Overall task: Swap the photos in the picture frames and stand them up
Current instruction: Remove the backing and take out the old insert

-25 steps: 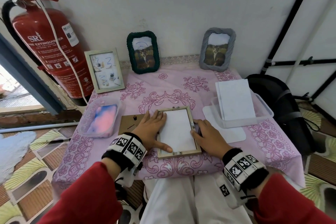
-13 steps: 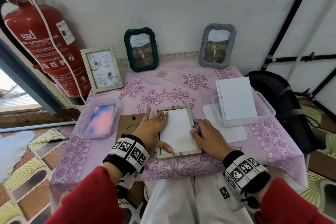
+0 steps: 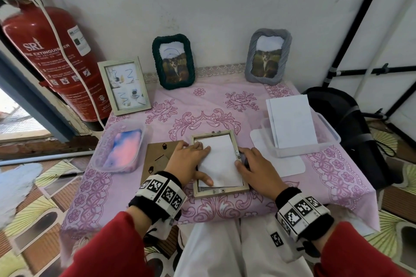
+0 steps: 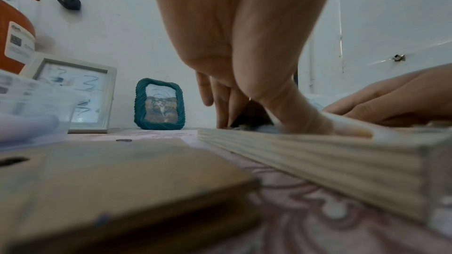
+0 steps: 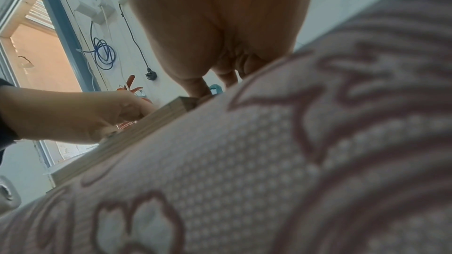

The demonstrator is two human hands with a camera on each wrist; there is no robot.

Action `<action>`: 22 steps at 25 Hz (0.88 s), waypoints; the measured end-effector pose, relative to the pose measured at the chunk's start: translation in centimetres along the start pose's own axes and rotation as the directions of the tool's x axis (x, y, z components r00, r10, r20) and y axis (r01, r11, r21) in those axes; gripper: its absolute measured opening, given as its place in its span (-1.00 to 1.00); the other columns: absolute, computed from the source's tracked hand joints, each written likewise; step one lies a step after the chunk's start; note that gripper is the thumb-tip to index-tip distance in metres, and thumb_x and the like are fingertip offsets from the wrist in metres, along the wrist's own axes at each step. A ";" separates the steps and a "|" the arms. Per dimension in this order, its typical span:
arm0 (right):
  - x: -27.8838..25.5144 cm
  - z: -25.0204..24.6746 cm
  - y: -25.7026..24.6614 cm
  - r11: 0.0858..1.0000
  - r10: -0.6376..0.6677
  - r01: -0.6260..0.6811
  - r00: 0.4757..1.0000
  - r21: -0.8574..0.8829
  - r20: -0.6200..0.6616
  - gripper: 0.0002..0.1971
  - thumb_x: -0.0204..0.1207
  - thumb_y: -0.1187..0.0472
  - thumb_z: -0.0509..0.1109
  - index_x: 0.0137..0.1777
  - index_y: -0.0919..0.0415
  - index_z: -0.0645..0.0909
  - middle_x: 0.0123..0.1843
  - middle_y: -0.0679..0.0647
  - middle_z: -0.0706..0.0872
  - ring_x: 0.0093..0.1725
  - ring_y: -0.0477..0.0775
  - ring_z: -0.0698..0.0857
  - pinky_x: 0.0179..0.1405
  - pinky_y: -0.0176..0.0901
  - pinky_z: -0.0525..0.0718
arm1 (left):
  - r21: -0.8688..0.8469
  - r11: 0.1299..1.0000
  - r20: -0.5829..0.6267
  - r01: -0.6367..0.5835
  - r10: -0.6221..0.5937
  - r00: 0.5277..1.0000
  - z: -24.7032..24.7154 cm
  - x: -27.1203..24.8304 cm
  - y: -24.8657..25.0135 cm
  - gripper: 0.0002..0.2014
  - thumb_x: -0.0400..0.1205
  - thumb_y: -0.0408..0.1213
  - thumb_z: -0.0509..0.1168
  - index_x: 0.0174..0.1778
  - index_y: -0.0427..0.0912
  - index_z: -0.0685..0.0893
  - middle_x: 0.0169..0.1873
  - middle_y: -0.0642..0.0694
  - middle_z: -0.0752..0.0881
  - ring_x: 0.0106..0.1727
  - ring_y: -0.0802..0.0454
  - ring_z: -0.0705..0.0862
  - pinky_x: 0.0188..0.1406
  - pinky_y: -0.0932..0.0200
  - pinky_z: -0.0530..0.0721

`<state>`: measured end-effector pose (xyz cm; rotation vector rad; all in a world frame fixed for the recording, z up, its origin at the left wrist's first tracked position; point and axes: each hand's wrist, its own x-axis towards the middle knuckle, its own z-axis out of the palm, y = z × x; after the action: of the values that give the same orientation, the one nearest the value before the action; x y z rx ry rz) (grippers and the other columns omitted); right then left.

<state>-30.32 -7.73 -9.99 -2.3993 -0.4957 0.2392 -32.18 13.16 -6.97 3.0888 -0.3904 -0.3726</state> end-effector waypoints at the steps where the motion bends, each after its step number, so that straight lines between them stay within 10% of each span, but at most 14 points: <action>1: 0.0 0.0 0.0 1.000 0.000 0.000 1.000 0.005 -0.001 -0.61 0.66 0.07 0.15 0.46 0.12 0.35 0.15 0.14 0.51 0.10 0.18 0.60 0.07 -0.09 0.53 | 0.016 1.000 -0.002 0.005 -0.005 1.000 -0.1 0.1 0.1 0.00 0.30 0.33 0.35 0.59 -0.10 0.21 0.49 -0.11 0.42 0.55 0.05 0.28 0.45 0.03 0.07; 8: 0.0 -0.1 0.1 0.999 0.001 -0.001 1.000 0.051 -0.001 -0.61 0.67 0.07 0.14 0.47 0.11 0.37 0.05 0.07 0.48 0.11 0.16 0.59 0.11 -0.09 0.52 | -0.415 0.910 -0.097 0.011 -0.056 0.994 -0.1 -0.8 0.1 -0.14 0.34 -0.04 0.53 0.55 -0.13 0.35 0.35 -0.16 0.52 0.35 -0.12 0.33 0.32 0.19 0.32; 14: -0.1 -0.1 0.2 0.997 0.012 -0.011 1.000 0.078 -0.007 -0.61 0.67 0.08 0.15 0.47 0.12 0.37 0.16 0.11 0.53 0.14 0.12 0.60 0.12 -0.11 0.51 | -0.817 0.575 -0.055 0.040 -0.146 0.988 0.8 -1.4 0.3 0.11 0.30 -0.26 0.61 0.64 -0.15 0.01 0.65 -0.10 -0.13 0.65 0.09 -0.04 0.37 0.30 0.43; 22: -0.1 -0.1 0.2 0.996 0.033 -0.033 0.999 0.080 0.004 -0.58 0.66 0.08 0.16 0.49 0.15 0.35 0.22 0.15 0.52 0.19 0.15 0.58 0.20 -0.09 0.50 | -0.997 0.041 -0.079 -0.068 -0.398 0.914 1.0 -0.6 1.2 -0.38 0.59 -0.48 0.30 0.57 -0.27 0.26 0.14 -0.21 0.72 0.08 -0.05 0.72 -0.07 0.19 0.75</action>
<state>-30.30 -7.93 -10.05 -2.3309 -0.4398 0.2723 -33.29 12.20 -7.80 1.6231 0.2472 -0.0006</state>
